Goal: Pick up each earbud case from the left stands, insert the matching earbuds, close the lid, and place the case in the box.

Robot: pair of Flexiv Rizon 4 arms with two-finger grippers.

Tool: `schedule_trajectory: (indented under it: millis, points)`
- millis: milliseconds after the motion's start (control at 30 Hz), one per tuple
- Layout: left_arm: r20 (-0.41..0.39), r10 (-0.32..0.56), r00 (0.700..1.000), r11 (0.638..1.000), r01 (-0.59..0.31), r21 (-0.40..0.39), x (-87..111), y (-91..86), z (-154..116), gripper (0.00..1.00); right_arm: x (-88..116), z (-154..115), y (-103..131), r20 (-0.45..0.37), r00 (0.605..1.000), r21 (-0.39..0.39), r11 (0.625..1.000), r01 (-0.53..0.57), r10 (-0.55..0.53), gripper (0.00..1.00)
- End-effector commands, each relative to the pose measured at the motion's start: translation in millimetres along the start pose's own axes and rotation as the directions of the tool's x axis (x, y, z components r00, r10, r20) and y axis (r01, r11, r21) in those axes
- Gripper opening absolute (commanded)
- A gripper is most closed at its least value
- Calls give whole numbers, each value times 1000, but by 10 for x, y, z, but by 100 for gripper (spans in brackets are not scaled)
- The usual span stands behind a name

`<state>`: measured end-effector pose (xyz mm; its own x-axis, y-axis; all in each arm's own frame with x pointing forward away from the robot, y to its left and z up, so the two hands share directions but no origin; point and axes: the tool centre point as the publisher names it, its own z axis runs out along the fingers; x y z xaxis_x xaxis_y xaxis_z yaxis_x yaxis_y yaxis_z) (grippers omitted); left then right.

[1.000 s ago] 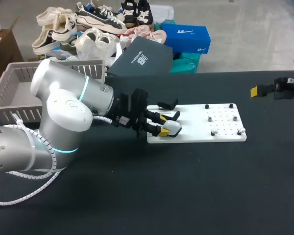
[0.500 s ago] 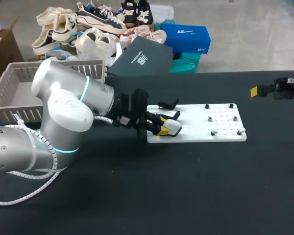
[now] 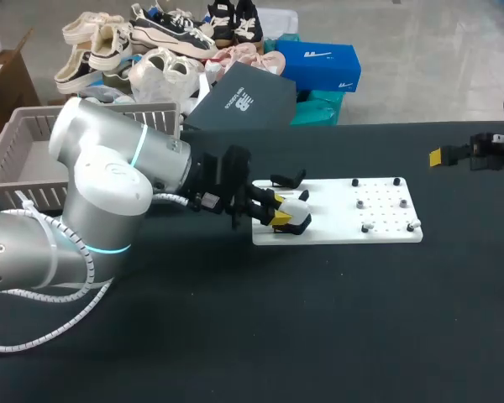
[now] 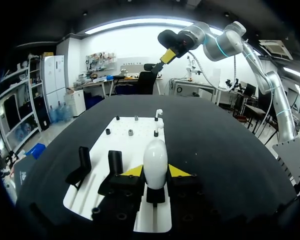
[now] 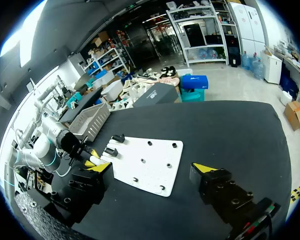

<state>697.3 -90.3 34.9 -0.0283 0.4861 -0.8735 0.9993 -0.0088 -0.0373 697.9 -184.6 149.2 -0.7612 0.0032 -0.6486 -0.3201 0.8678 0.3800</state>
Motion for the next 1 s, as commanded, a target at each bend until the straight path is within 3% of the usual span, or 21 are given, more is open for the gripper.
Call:
schedule_trajectory:
  millis: [33,467,1000]
  points:
    - [34,12,999,1000,-12,1,-71,-68,-112,0,-3,3,1,-1,1000,2,1000,0,0,100]
    - [180,44,983,999,-43,-13,-552,-381,-329,0,-3,3,1,-1,1000,2,1000,0,0,100]
    - [235,91,968,996,-90,-14,-792,-760,-306,0,-3,3,1,-1,1000,2,1000,0,0,100]
